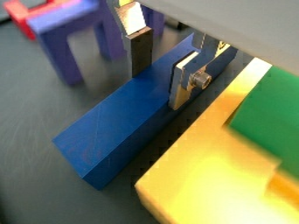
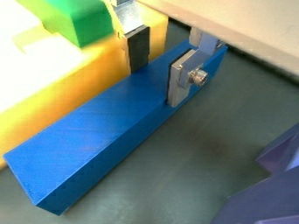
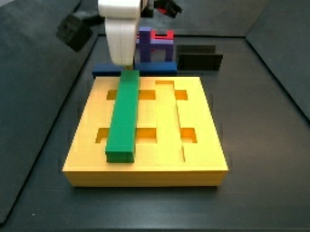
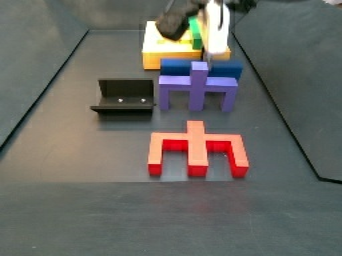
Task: Pick up the blue object. Move up. Move to above the board. Insert the blue object.
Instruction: Move up, then move to above the board.
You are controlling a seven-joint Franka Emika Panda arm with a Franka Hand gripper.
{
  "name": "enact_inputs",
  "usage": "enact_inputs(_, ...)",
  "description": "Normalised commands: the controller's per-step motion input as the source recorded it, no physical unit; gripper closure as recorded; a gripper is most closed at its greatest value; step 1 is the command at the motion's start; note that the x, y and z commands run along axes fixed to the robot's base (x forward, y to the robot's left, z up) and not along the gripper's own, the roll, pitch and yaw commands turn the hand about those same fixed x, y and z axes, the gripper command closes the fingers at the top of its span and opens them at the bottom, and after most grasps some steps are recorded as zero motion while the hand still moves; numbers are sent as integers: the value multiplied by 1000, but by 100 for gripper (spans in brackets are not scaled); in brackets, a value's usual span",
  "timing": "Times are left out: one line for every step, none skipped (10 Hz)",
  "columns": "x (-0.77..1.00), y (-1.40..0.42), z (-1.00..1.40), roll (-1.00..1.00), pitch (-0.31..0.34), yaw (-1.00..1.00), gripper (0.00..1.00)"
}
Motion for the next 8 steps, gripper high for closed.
enact_inputs(-69,-79,614,-34,34,-12,100)
enact_inputs(-32,-36,313,-68,20,-8,100)
enact_inputs(0,0,1400,0,0,0,100)
enact_inputs(3,2,1400,-6,23,9,100)
enact_inputs(-41,-1,1400,-47,61,-2,100)
enact_inputs(-15,10,1400,-82,52,-7,100)
enact_inputs(27,4,1400,-62,82,-8,100)
enact_inputs(15,4,1400,-44,110,-8,100)
